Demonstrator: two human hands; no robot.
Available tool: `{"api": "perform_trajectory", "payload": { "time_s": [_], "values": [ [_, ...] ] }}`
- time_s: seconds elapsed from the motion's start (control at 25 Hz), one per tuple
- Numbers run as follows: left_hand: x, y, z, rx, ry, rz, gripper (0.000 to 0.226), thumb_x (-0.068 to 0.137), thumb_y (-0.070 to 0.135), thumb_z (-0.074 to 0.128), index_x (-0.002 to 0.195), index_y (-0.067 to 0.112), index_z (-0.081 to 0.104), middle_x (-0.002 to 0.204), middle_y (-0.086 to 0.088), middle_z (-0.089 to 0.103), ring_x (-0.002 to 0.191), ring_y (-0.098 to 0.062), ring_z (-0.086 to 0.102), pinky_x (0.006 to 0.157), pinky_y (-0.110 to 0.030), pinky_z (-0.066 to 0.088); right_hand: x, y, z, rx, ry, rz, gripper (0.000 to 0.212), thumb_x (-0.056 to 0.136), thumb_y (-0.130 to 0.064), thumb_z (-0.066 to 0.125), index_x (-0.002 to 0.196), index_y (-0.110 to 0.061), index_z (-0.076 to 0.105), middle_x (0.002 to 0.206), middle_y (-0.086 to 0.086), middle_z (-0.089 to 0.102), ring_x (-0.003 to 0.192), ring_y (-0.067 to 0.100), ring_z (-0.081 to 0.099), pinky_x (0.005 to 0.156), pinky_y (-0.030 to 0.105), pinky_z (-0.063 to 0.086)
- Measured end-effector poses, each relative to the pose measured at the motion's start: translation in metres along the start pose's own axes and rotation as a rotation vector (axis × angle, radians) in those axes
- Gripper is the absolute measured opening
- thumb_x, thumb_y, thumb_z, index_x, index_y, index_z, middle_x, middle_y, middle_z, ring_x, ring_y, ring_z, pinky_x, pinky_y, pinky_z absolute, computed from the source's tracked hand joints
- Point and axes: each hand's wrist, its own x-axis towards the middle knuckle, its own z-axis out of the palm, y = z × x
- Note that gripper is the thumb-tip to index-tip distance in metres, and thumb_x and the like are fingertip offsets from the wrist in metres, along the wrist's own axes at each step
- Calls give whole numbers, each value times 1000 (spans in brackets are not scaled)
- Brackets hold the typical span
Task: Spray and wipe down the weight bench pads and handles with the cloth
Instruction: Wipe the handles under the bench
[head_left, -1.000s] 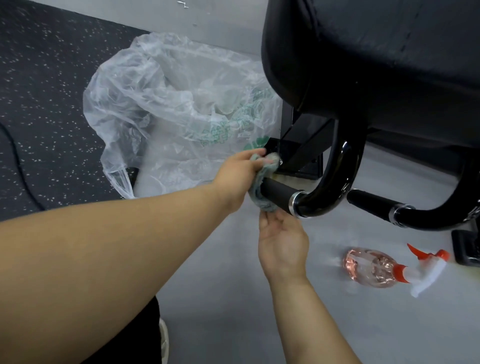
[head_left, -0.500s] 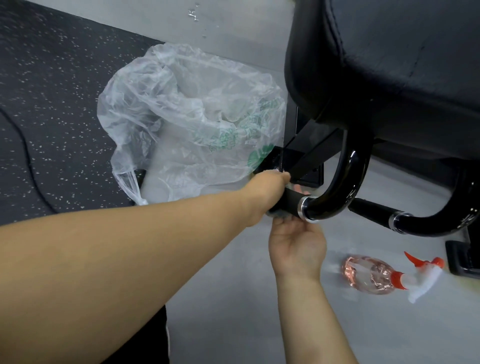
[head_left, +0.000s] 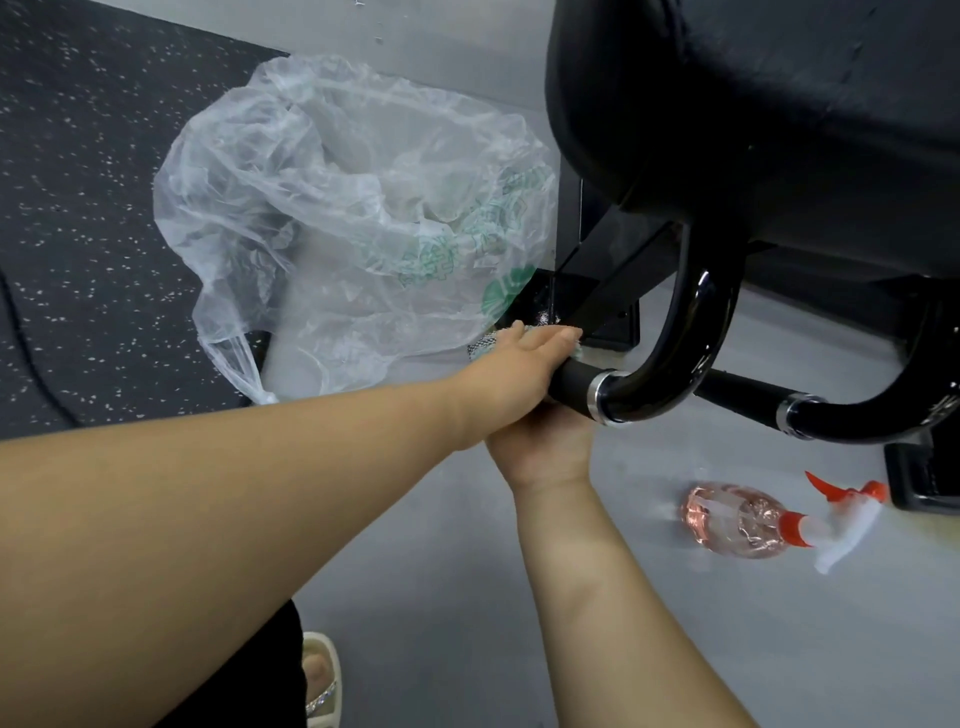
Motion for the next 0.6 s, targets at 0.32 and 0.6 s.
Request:
{"api": "perform_trajectory", "payload": {
  "time_s": [0.32,0.6],
  "values": [
    [-43,11,0,-261,-27,146,30,99,20,41,117,24,65,121,9,62,112,-1,55,93,-7,40,-57,-7,18,-2,22,-209,35,87,-17,41,116,-8,59,110,7,66,105,15,62,90,23,49],
    [-33,15,7,-66,-78,233,39,103,31,25,134,26,49,137,6,47,130,-8,38,114,-29,24,-50,-5,20,-72,-30,-255,32,97,-23,34,108,-13,62,103,2,68,102,14,62,91,26,48]
  ]
}}
